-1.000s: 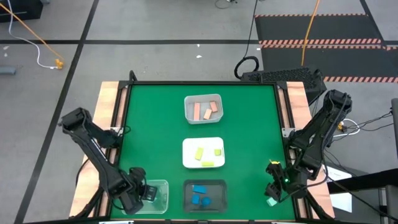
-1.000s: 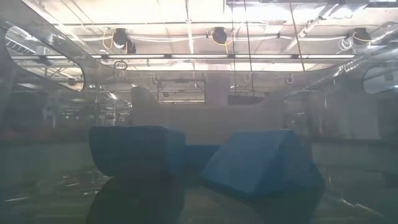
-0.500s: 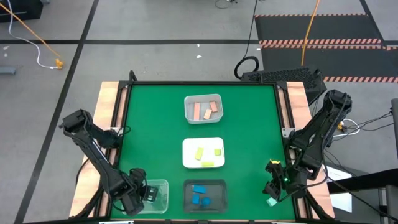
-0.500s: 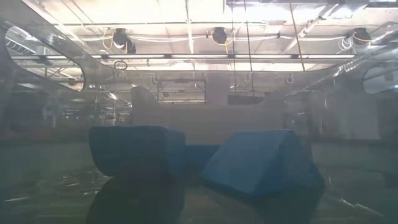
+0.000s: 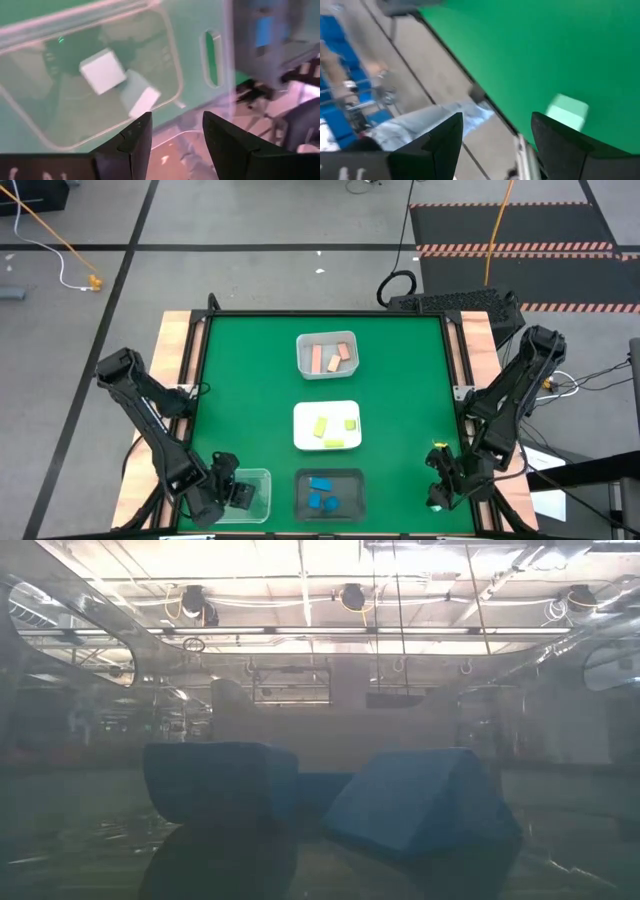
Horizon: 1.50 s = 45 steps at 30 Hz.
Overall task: Sort & place blocks by color
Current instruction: Put the light blue block into the transparent bin
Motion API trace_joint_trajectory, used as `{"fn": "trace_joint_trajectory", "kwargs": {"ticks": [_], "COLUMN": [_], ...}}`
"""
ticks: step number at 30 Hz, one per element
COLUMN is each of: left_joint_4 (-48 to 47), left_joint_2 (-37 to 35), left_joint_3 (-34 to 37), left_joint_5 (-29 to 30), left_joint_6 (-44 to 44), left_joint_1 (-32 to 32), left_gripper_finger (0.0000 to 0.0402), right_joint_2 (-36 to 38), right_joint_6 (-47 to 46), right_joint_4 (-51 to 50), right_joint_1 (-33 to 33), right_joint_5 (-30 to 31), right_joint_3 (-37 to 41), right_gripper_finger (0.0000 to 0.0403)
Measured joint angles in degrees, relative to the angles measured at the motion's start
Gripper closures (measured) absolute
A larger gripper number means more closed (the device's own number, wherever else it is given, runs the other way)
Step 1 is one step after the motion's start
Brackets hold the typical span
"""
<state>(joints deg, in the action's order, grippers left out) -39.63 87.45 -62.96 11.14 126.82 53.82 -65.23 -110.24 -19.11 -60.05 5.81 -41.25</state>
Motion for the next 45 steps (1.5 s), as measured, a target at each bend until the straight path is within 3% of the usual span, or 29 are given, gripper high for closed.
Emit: {"fn": "trace_joint_trajectory", "kwargs": {"ticks": [7, 10, 24, 36, 40, 45], "left_joint_4": [0.0, -0.3, -0.8, -0.8, -0.8, -0.8], "left_joint_2": [-3.0, -3.8, -4.3, -4.3, -4.3, -4.3], "left_joint_3": [0.0, 0.0, 0.0, 0.0, 0.0, 0.0], "left_joint_5": [8.0, 8.7, 9.0, 9.0, 9.0, 9.0], "left_joint_6": [-3.0, -4.2, -8.2, -8.3, -8.1, -8.0], "left_joint_1": [0.0, -0.6, -3.3, -3.3, -3.3, -3.3], "left_gripper_finger": [0.0227, 0.0227, 0.0227, 0.0226, 0.0226, 0.0226], "right_joint_2": [-6.9, -8.8, -14.0, -13.8, -13.8, -14.5], "right_joint_6": [0.2, 0.6, -1.4, -1.5, -2.0, -2.0], "right_joint_4": [-3.9, -6.1, -0.7, 5.0, 7.1, 4.5], "right_joint_1": [0.0, 0.0, 0.4, 0.4, 0.4, 0.4], "right_joint_5": [-15.3, -17.7, -17.6, -14.7, -11.0, -10.1], "right_joint_3": [0.0, 0.0, 0.0, 0.0, 0.0, 0.0], "right_gripper_finger": [0.0179, 0.0179, 0.0179, 0.0179, 0.0179, 0.0179]}}
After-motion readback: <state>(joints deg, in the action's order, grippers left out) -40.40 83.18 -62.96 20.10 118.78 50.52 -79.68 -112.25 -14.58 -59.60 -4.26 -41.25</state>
